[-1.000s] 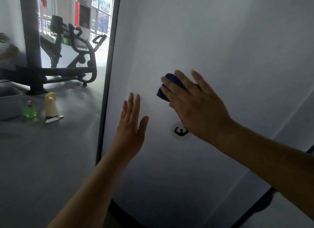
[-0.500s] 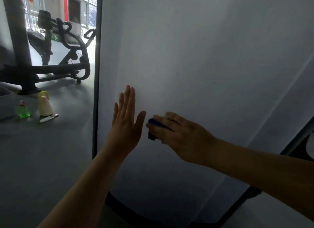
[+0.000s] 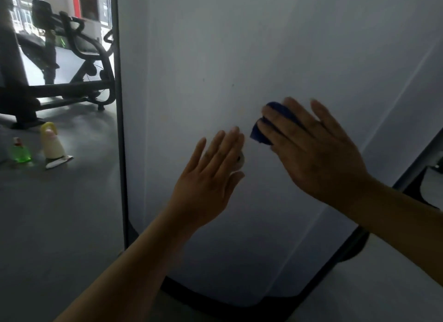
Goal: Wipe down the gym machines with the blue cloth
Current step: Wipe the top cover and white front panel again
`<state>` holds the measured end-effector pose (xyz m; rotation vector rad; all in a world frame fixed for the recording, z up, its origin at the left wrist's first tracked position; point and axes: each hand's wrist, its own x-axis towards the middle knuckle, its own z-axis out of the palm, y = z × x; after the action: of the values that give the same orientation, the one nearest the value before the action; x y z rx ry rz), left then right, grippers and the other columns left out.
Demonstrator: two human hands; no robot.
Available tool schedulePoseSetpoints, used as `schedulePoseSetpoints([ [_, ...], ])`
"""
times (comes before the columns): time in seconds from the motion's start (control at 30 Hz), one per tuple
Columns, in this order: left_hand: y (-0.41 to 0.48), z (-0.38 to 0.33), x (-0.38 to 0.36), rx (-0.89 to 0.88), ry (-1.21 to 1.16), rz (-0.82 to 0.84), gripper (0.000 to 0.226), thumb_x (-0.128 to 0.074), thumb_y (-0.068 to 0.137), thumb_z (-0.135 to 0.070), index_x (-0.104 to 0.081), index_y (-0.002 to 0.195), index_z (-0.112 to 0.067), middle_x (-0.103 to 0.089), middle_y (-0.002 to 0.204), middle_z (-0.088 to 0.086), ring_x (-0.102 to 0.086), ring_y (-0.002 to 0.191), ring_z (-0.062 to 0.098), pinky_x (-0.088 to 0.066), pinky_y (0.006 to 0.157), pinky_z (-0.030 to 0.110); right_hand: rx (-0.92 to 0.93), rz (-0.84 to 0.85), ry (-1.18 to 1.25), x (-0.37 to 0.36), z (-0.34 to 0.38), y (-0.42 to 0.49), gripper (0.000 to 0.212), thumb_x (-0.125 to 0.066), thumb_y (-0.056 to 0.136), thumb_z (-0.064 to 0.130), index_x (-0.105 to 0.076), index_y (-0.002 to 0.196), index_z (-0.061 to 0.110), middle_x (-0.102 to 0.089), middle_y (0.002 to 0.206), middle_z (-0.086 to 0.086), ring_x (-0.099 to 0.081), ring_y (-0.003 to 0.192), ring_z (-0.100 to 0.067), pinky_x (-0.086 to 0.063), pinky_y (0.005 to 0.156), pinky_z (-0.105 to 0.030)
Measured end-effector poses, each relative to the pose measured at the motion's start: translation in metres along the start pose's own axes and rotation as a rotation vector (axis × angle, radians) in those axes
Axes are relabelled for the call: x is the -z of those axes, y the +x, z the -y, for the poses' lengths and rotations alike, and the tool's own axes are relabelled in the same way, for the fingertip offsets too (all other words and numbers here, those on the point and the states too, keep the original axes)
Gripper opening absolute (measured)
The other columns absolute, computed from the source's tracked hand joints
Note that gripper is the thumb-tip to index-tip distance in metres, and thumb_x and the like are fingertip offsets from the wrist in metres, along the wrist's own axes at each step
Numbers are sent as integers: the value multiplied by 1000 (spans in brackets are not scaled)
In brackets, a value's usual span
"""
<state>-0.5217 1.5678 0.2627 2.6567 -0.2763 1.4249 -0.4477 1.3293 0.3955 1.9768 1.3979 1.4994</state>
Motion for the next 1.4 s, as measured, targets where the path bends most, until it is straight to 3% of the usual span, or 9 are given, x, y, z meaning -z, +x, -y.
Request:
schedulePoseSetpoints([
  [0.2,-4,-10,-28,-46,52,-126,71,-49,118,-39,-16,173,-9,-12,182,11,-13,169,33,-17,136,56,190,84,-7,-15,13,-36,59,-49,116,22,-29,170,10,-24,178,-10,-22,165,-33,-25,132,-56],
  [0.37,-4,-13,-38,12,46,-134,72,-40,118,-43,-10,174,-10,-1,183,8,-5,170,33,-9,136,56,-2,-48,52,-16,11,-39,53,-52,117,25,-39,167,11,-32,175,-7,-28,163,-34,-23,133,-57],
  [0.53,-5,-11,-42,-2,57,-140,71,-39,119,-38,-5,174,-8,3,182,10,-3,169,35,-8,136,58,140,43,97,-28,29,-55,51,-44,119,24,-37,167,10,-33,175,-8,-28,164,-28,-25,133,-51],
  [0.7,-4,-10,-40,9,44,-132,67,-34,120,-36,-6,174,-8,2,182,10,1,169,33,-6,136,58,-72,-57,109,-34,48,-66,55,-49,117,22,-34,169,13,-28,177,-5,-24,165,-32,-20,134,-55],
  [0.87,-6,-9,-41,5,93,-146,69,-39,119,-35,-7,173,-6,1,181,11,1,169,32,-7,136,57,199,56,118,-51,65,-99,55,-49,116,16,-35,169,16,-27,178,-1,-24,165,-25,-22,134,-48],
  [1.03,-12,-17,-40,49,90,-114,71,-38,120,-38,-2,172,-6,0,179,15,3,167,32,-7,137,58,-46,-94,114,-54,69,-103,54,-52,117,23,-38,168,14,-33,175,-3,-30,162,-28,-27,132,-53],
  [1.2,-24,-16,-44,44,115,-50,74,-35,120,-43,3,171,-4,1,180,18,7,167,30,-3,137,55,196,67,98,-65,93,-131,55,-47,118,20,-32,170,17,-26,178,-1,-23,165,-25,-17,135,-49],
  [1.33,-28,-23,-44,90,103,-56,75,-36,120,-39,3,171,0,-5,179,28,9,166,31,-3,137,58,-230,-105,115,-60,84,-128,54,-50,118,29,-37,169,20,-32,175,2,-28,162,-28,-18,131,-61],
  [1.4,-32,-26,-46,101,112,-38,77,-39,119,-39,0,171,2,-3,180,27,9,167,34,-3,137,58,-200,-48,139,-69,110,-143,53,-46,119,26,-33,170,19,-28,177,2,-22,164,-27,-15,133,-60],
])
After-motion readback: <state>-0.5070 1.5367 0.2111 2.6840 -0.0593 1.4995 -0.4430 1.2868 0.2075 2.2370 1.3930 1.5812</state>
